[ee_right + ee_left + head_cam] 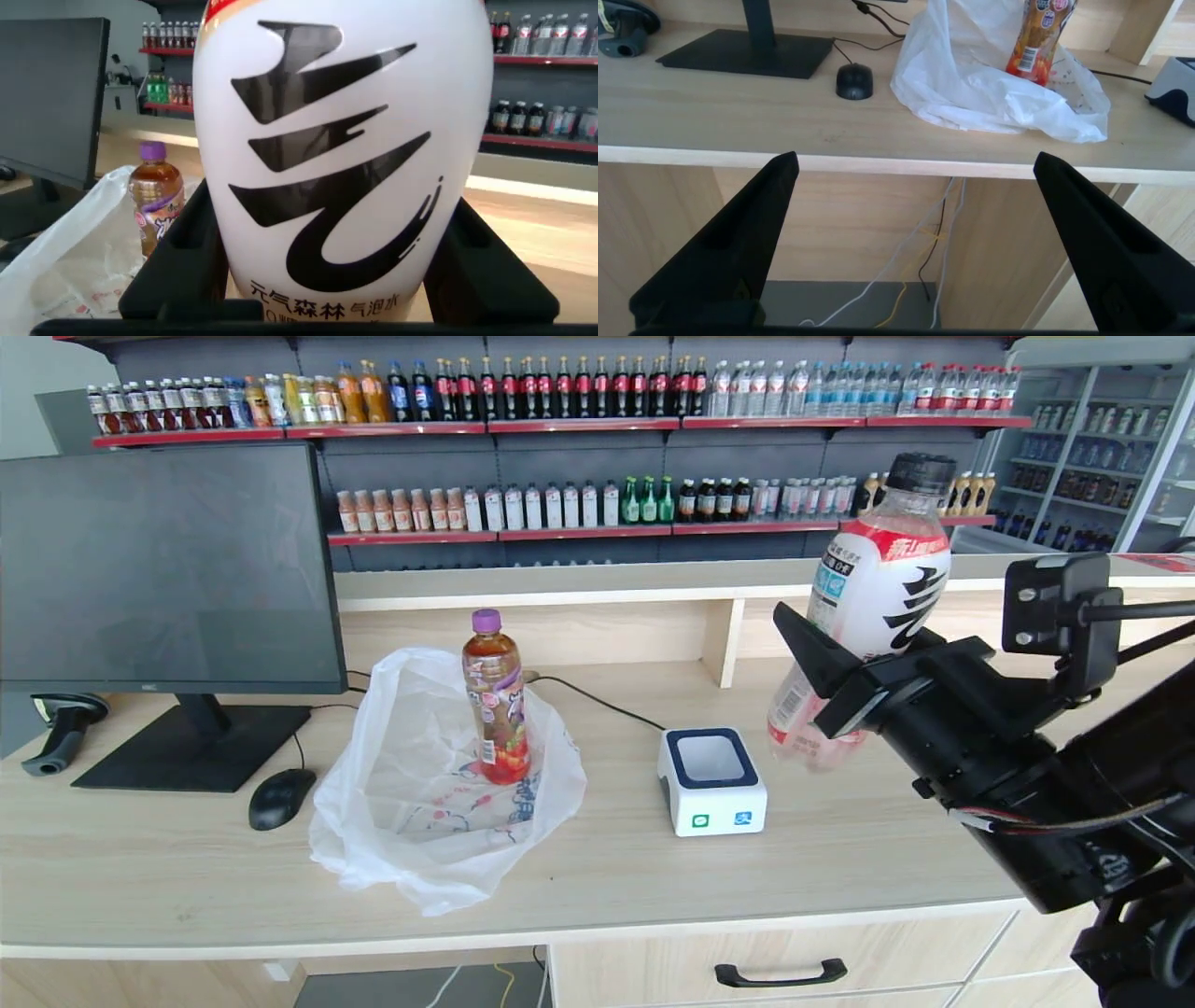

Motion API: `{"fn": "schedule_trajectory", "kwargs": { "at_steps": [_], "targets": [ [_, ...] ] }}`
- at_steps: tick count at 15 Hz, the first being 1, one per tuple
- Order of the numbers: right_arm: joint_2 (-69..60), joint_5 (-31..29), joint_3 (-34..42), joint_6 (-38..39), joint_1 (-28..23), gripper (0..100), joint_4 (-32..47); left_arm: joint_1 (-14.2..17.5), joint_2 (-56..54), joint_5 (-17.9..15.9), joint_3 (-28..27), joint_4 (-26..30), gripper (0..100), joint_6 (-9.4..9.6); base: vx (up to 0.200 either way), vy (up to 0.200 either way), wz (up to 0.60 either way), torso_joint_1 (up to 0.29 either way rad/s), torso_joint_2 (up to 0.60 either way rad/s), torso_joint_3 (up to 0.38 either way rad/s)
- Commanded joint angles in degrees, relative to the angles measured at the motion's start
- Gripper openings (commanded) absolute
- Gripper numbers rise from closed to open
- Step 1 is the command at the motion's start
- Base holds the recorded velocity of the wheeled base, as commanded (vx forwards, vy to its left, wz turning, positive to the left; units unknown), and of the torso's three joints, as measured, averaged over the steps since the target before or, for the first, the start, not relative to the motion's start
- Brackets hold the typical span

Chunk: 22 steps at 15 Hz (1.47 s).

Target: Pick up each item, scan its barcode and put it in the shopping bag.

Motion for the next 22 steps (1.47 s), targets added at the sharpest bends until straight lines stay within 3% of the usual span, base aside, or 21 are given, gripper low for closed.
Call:
{"fn": "schedule_trajectory", "kwargs": {
  "at_steps": [1,4,8,14,22],
  "targets": [
    [0.7,-1.1,0.7,3.2,0.1,0,0.0,0.0,0.1,0.0,0.0,0.0,100,-0.02,0.000,0.000,0.00,0.000,0.00,0.000],
    [1.4,-3.9,0.7,6.1,-0.9,0,0.0,0.0,0.0,0.0,0.0,0.0,100,0.15,0.000,0.000,0.00,0.000,0.00,0.000],
    [1.5,-4.0,0.6,6.6,-0.9,0,0.0,0.0,0.0,0.0,0.0,-0.2,100,0.24,-0.150,0.000,0.00,0.004,0.00,0.002],
    [2.0,-4.0,0.3,7.0,-0.7,0,0.0,0.0,0.0,0.0,0.0,-0.1,100,0.15,0.000,0.000,0.00,0.000,0.00,0.000],
    [3.9,-4.0,-1.5,7.1,1.4,0,0.0,0.0,0.1,0.0,0.0,-0.1,100,0.07,0.000,0.200,0.00,0.011,0.00,-0.001]
  ]
}}
